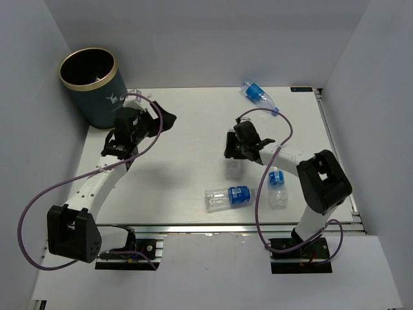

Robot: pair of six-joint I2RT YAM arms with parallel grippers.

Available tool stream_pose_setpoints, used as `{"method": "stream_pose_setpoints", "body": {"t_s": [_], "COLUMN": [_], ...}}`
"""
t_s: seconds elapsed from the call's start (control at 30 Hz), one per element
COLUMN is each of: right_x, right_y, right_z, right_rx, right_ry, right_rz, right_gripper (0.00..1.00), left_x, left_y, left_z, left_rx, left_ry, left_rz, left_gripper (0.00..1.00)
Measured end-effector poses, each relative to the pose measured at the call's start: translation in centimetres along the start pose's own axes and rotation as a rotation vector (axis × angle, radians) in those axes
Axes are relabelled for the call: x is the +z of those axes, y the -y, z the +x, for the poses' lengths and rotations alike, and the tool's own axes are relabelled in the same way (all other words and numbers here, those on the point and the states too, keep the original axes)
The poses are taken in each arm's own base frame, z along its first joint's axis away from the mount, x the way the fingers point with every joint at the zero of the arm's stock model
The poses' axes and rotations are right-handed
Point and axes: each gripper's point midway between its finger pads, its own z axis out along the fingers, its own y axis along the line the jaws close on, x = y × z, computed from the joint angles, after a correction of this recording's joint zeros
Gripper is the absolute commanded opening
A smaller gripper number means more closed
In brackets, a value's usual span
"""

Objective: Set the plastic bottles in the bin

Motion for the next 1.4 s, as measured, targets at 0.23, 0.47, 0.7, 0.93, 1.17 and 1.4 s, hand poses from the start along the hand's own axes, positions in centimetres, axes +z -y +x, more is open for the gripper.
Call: {"method": "stream_pose_setpoints", "body": {"t_s": [0.23,0.47,0.7,0.93,1.17,1.4], "right_x": [-4.6,-9.1,-11.5,-12.3,-14.3,-14.3], "right_y": [-9.9,-15.5,-16.2,-15.6,-15.2,-12.3], "right_z": [-1.8,0.0,1.1,0.2,-1.9,-2.7], "right_rx": [-0.209,-0.387,-0.440,-0.430,-0.435,-0.424], "right_ry": [0.089,0.114,0.160,0.217,0.308,0.315], "right_rz": [-0.572,-0.877,-0.954,-0.931,-0.878,-0.697], "right_gripper": [0.42,0.41,0.40,0.89,0.89,0.89], "left_x": [0.5,1.6,2.9,2.7,3.1,-2.7], "left_y": [3.9,7.0,7.3,8.3,8.6,4.8], "left_z": [3.7,8.6,13.1,12.4,5.0,-21.0], "left_rx": [-0.027,0.006,0.025,0.026,0.099,0.120], "left_ry": [-0.082,-0.192,-0.298,-0.269,-0.134,0.559], "left_rz": [0.185,0.245,0.214,0.227,0.084,-0.313], "left_gripper": [0.98,0.98,0.86,0.21,0.17,0.19]}}
